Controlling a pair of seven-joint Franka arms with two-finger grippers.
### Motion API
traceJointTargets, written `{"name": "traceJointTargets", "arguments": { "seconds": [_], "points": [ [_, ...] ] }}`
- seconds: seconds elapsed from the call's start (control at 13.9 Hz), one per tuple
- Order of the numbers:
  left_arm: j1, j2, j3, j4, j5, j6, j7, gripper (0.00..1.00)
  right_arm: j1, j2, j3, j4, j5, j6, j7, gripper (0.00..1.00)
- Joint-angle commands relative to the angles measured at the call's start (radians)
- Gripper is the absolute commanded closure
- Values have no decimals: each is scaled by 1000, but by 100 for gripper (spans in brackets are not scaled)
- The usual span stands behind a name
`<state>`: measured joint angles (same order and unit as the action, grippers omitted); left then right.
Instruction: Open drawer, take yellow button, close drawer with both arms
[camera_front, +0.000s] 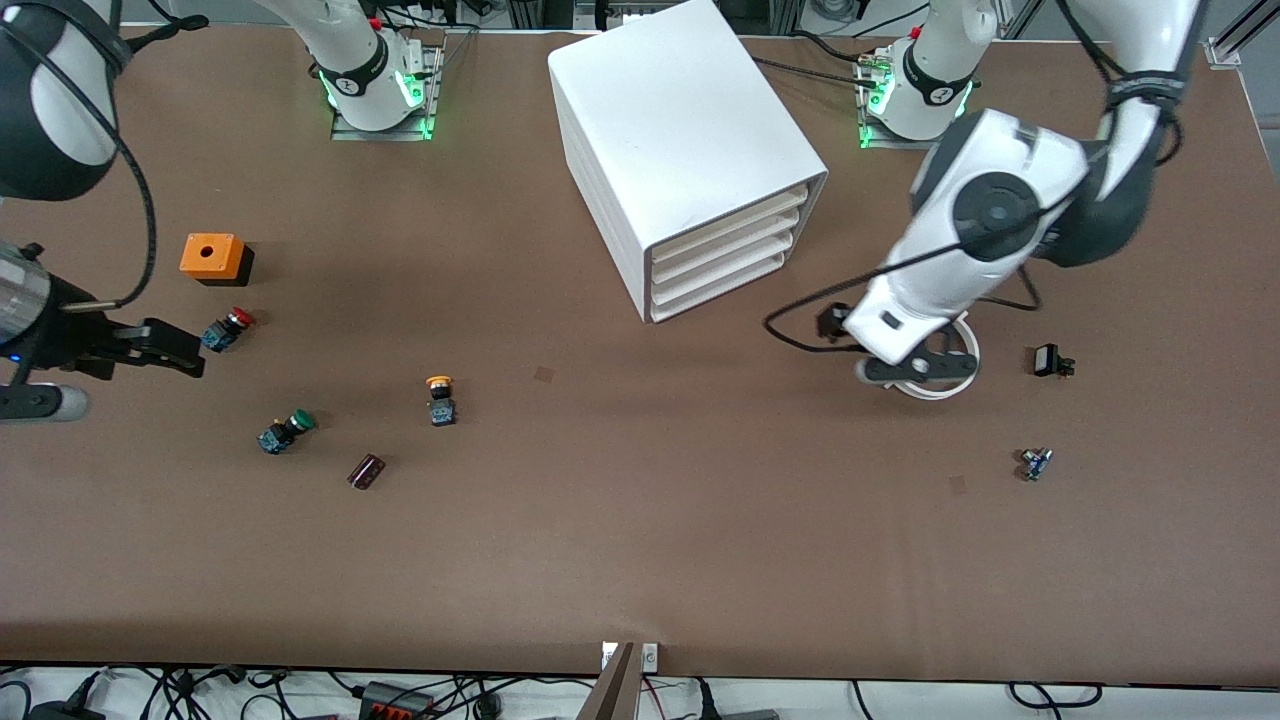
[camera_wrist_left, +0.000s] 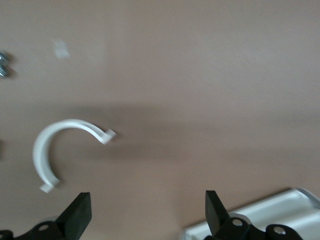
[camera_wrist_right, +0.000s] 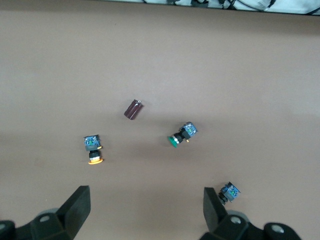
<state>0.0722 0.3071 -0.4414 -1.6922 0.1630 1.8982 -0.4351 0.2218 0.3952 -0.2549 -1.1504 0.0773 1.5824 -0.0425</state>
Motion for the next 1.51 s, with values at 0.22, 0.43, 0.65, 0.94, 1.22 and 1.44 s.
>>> {"name": "traceJointTargets", "arguments": {
  "seconds": [0.22,0.43,0.65,0.94,1.22,1.44],
  "points": [
    [110,32,-3,133,73,-108,257,0,-180,-125,137,-64,9,-2,7,0],
    [106,-18,57,169,-9,-210,364,0,-228,-180,160,-135,7,-9,6,0],
    [29,-97,189,167,-131,-304,447,0,-226,-185,160,-135,-28,-25,1,0],
    [-100,-230,343,154,-129,-317,518,0,-197,-217,161,-179,-77,-52,15,0],
    [-155,-306,425,124,-129,-311,582,0,-199,-314,161,-342,-77,22,15,0],
    [-135,-315,425,106,-131,-309,584,0,-197,-325,161,-365,-79,21,13,0]
  ]
}}
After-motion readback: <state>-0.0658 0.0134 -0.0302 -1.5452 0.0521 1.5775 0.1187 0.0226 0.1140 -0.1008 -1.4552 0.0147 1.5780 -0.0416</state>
